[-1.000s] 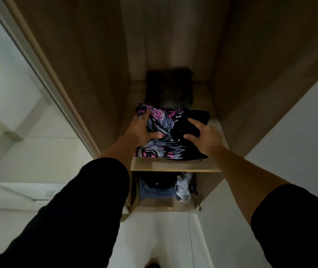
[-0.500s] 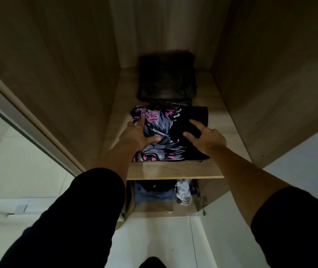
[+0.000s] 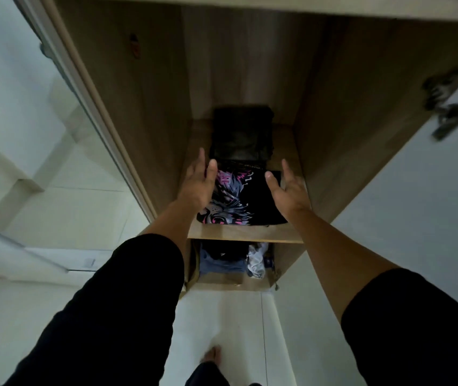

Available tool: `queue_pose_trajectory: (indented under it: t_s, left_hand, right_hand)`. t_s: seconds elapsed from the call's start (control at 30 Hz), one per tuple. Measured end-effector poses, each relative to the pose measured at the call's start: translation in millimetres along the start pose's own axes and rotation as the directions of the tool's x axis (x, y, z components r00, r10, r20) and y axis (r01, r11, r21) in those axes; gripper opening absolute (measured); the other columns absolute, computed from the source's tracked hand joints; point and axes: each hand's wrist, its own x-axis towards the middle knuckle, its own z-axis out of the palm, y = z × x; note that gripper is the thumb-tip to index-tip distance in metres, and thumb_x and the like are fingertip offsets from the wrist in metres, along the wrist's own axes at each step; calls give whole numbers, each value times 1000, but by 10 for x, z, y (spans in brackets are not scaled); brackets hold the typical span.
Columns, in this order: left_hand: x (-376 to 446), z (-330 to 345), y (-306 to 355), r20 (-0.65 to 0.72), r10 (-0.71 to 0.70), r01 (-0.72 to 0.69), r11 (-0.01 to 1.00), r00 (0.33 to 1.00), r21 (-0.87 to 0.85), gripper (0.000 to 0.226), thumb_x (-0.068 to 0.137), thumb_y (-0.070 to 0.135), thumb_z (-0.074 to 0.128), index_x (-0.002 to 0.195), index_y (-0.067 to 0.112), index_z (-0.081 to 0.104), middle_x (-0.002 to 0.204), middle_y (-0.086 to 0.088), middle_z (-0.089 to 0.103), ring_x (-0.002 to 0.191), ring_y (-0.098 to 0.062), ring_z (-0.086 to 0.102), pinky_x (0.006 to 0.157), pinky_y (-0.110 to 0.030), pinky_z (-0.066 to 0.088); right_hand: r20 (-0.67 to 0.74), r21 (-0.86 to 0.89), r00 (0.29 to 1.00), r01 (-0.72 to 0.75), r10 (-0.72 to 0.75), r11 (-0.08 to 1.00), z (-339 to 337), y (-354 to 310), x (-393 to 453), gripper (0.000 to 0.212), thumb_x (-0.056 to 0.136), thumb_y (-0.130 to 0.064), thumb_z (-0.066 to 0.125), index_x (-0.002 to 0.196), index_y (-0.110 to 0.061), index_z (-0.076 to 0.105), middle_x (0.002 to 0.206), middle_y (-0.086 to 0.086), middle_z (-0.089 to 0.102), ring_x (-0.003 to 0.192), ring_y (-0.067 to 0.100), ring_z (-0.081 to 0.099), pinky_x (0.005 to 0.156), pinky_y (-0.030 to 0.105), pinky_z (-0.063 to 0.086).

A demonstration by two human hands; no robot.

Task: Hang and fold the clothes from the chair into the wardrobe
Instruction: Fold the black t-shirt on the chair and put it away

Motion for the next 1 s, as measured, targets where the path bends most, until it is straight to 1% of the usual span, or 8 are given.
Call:
queue_pose_trajectory:
  t_s: [0.13,0.27,0.33,0.47,0.53,0.7,0.8,1.0]
  left_hand:
    - [-604,-306,371,-53,2,-8,993,999,-114,60,96,57,17,150,37,1,159,-7,7,146,-28,10,119,-44,13]
    - [-1093,-612,672,-103,-10,1,996,995,-84,59,97,56,13,150,36,-2,159,-9,9,146,-29,12,116,-40,10]
    - [-1338,-765,752,-166,14,-25,997,986,-68,60,96,57,11,150,36,-3,159,-7,9,146,-28,11,116,-41,10]
    - [-1656,-1016,722,-219,88,-92,996,972,-10,62,95,58,9,150,33,-3,160,-3,7,147,-24,4,117,-43,6]
    - [-1861,-1183,648,-255,103,-110,994,961,-10,66,93,62,7,151,32,-3,160,-2,7,148,-22,4,120,-45,7]
    - [-2531,-1678,358,-379,43,-34,999,924,29,61,98,53,8,151,26,-5,160,-3,6,147,-21,5,117,-38,6]
    - [-3075,-2017,81,-474,1,21,999,881,41,62,98,52,8,151,23,-4,160,-2,4,148,-22,2,118,-39,4]
    - [-4289,-2602,-545,-652,-149,173,984,743,-28,61,99,50,10,151,22,-4,159,-6,9,147,-21,6,118,-38,6]
  right_hand:
    - [39,21,998,39,-40,999,-330,-306,-519,66,92,-60,35,149,-38,11,158,9,12,145,27,15,115,41,19]
    - [39,2,995,89,-89,996,-661,-639,-907,64,93,-59,34,149,-38,13,157,8,15,142,29,24,112,40,25]
    - [37,10,988,152,-153,988,-764,-811,-1093,63,94,-59,34,150,-36,14,156,7,17,141,30,26,111,41,27]
    - [52,56,973,223,-226,973,-788,-1083,-1322,64,93,-60,33,150,-36,14,157,6,16,141,29,25,111,43,26]
    - [70,57,963,257,-260,965,-738,-1213,-1491,64,94,-59,33,150,-36,14,157,5,15,141,29,25,110,43,27]
    - [111,61,926,356,-360,933,-439,-1589,-2011,63,95,-58,31,150,-34,15,156,6,19,140,29,28,109,41,29]
    - [196,91,879,425,-435,900,-134,-1813,-2455,62,94,-58,31,149,-35,16,155,6,20,139,29,29,109,41,28]
    - [349,161,712,594,-609,788,522,-2196,-3402,62,95,-55,36,149,-31,19,155,10,23,140,31,26,110,44,26]
